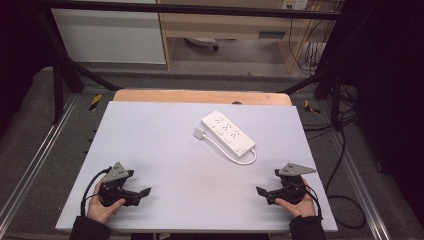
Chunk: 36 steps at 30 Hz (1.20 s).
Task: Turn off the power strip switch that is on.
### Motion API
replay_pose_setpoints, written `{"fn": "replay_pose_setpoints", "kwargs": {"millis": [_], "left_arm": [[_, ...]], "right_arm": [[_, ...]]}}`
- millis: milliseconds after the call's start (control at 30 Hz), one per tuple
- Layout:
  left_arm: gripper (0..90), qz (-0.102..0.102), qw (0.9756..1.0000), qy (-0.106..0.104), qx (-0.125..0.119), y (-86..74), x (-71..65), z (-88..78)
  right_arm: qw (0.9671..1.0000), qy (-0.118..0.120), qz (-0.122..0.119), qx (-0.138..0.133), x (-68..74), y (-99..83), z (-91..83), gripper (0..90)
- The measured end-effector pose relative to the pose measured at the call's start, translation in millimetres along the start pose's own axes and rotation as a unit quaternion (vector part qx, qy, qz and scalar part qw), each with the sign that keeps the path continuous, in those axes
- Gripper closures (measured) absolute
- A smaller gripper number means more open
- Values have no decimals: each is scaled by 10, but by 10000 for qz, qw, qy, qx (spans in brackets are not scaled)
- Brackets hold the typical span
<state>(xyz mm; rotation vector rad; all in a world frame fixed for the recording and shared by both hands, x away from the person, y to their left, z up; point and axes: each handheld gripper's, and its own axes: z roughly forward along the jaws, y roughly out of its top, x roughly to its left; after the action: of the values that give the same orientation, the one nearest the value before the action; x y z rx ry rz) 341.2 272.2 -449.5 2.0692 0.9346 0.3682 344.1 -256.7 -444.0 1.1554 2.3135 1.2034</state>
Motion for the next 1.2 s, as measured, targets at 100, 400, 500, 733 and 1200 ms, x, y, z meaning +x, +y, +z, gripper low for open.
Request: {"fn": "replay_pose_setpoints", "kwargs": {"millis": [100, 400, 500, 733, 1200], "left_arm": [[58, -13, 10000, 5, -1, -2, 1, 2], [58, 2, 10000, 17, -8, 0, 5, -7], [58, -2, 10000, 16, -3, 1, 5, -4], [58, -8, 10000, 19, -4, 0, 7, -3], [59, -21, 10000, 34, -23, 1, 7, -9]], "right_arm": [[10000, -12, 19, -10, 4, 20, 8, 14], [10000, -22, -22, 48, 41, 76, 46, 28], [10000, -4, -31, 93, 52, 99, 69, 41], [9999, -9, -113, 97, 91, 150, 108, 75], [9999, -10, -133, -34, 137, 259, 126, 173]]}}
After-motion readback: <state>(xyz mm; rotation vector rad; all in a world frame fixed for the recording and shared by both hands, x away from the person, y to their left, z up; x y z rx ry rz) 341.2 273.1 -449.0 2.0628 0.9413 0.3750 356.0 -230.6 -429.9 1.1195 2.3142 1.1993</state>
